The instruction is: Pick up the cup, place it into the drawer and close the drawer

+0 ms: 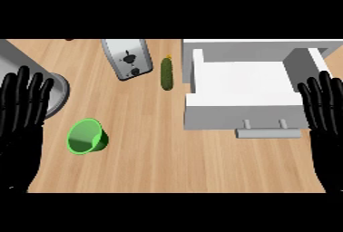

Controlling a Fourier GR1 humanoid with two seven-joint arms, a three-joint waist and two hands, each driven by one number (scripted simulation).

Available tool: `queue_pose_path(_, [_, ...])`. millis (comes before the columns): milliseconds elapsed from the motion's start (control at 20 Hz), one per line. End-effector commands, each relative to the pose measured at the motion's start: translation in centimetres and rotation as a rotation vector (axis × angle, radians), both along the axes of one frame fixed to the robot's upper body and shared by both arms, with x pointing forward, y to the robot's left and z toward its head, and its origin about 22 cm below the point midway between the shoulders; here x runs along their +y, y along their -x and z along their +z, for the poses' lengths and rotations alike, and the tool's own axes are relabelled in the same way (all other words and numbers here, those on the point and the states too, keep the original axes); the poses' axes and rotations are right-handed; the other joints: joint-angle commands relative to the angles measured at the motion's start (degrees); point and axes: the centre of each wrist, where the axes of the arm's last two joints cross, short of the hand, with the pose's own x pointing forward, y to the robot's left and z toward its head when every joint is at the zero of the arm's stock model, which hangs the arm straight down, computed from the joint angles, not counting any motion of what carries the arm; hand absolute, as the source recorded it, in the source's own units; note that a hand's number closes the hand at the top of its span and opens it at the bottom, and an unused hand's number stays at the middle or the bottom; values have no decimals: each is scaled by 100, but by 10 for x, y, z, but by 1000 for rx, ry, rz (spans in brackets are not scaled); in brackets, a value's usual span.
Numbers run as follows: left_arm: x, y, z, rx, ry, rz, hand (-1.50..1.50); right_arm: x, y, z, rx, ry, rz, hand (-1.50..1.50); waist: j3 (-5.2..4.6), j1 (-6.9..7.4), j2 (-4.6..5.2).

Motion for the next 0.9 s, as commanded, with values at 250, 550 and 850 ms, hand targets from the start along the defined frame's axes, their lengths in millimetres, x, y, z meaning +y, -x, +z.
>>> queue_pose_path(250, [17, 23, -18, 15, -28, 19, -150, 14, -16, 6, -58, 3, 20, -150, -28, 76, -242])
queue_pose_path(550, [41, 10, -42, 215, 252, 90, -150, 2, -25, 12, 118, 61, 125, -150, -28, 70, -237])
queue_pose_path(850, [72, -10, -73, 297, 201, 149, -150, -1, -44, 7, 117, 57, 131, -150, -28, 46, -233])
